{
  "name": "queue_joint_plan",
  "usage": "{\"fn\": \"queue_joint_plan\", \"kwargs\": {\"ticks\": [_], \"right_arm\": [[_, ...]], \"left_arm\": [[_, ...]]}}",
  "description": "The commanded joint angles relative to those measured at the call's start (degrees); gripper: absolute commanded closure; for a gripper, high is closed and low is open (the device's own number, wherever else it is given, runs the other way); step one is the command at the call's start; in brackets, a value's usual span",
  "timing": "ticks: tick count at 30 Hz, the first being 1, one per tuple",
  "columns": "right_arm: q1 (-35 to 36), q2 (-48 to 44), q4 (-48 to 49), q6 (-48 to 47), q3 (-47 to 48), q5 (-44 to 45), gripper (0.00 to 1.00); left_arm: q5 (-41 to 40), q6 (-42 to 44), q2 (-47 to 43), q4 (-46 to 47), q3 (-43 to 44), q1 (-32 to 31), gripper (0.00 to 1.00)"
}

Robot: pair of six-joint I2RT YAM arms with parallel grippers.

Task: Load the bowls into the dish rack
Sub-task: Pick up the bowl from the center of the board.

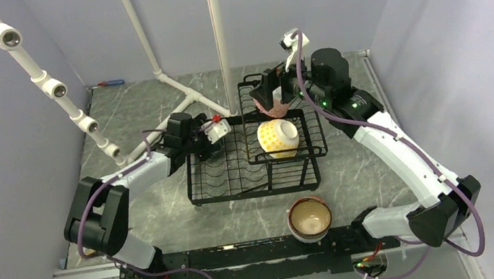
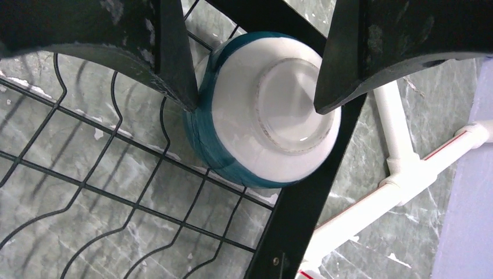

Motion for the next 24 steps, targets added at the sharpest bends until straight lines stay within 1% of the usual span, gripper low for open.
{"fn": "queue_joint_plan", "kwargs": {"ticks": [1, 6, 11, 13, 15, 19, 21, 24], "right_arm": [[-1.4, -2.1, -0.1, 0.6, 1.2, -0.3, 0.0], [-4.0, -3.5, 0.0, 2.4, -0.9, -3.0, 0.0], [-8.0, -5.7, 0.4, 4.8, -3.9, -5.9, 0.0], [-10.6, -7.3, 1.6, 6.8, -5.8, -8.1, 0.0], [-12.8, -8.5, 3.1, 9.0, -7.9, -10.3, 0.0], [-15.9, -10.5, 5.4, 12.2, -12.0, -12.4, 0.0], [-17.2, -11.1, 5.9, 13.5, -13.3, -13.5, 0.0], [-18.7, -11.7, 6.1, 14.2, -14.4, -14.2, 0.0]], "left_arm": [[0.2, -4.6, -3.9, 3.8, 0.7, -0.2, 0.22], [12.0, -9.1, -15.0, -0.6, -1.1, -0.4, 0.21], [20.3, -14.6, -26.9, -8.7, -4.5, -0.8, 0.23], [25.6, -15.7, -32.0, -11.1, -7.0, -1.1, 0.24], [32.0, -14.2, -38.0, -14.2, -9.4, -1.7, 0.24], [39.7, -11.0, -46.4, -17.4, -14.1, -5.7, 0.22], [41.7, -9.3, -48.5, -19.2, -15.8, -8.4, 0.21], [43.4, -6.8, -49.3, -21.2, -17.4, -12.8, 0.21]]}}
